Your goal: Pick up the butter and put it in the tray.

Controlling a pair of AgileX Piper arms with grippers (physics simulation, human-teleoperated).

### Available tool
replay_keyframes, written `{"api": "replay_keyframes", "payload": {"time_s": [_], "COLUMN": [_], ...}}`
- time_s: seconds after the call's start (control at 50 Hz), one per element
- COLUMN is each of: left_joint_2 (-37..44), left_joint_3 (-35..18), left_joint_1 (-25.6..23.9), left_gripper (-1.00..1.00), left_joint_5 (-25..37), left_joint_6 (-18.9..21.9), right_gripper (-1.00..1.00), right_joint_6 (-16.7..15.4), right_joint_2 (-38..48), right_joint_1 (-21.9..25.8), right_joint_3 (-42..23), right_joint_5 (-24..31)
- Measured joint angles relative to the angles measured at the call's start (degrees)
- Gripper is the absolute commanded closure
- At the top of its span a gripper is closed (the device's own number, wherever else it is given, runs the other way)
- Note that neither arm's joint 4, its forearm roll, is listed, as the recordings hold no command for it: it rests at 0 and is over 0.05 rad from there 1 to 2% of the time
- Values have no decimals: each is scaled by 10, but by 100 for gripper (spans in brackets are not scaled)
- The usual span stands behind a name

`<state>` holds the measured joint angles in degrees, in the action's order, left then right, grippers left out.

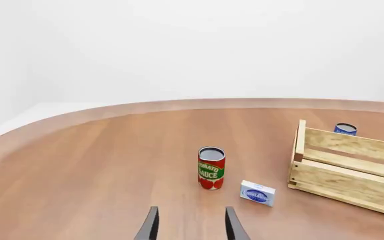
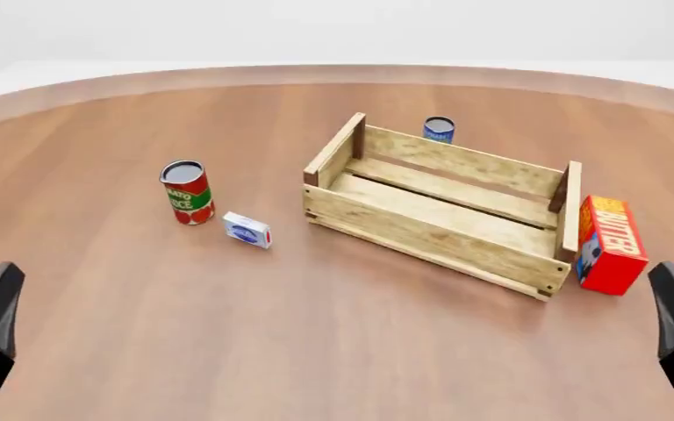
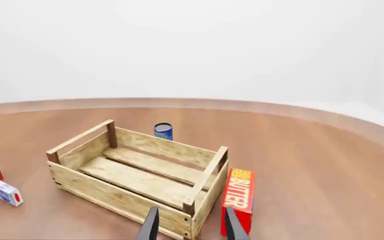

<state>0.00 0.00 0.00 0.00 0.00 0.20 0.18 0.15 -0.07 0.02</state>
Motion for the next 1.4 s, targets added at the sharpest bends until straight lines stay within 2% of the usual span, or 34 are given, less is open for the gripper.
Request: {"api": "replay_keyframes", "payload": {"time_s": [0.6, 0.94, 1.4], "left_joint_2": [0, 0, 0], "left_joint_3": [0, 0, 0], "left_joint_1": [0, 0, 0], "left_gripper": [-100, -100, -100], "left_joint_5": [0, 0, 0], "left_joint_6": [0, 0, 0], "right_gripper": [-100, -100, -100], "right_joint_6": [7, -11, -21], "right_joint_2": [7, 102, 227], "right_joint_1": [-19, -76, -123], "right_joint_3": [-11, -3, 0], "right_joint_5": [5, -56, -144]}}
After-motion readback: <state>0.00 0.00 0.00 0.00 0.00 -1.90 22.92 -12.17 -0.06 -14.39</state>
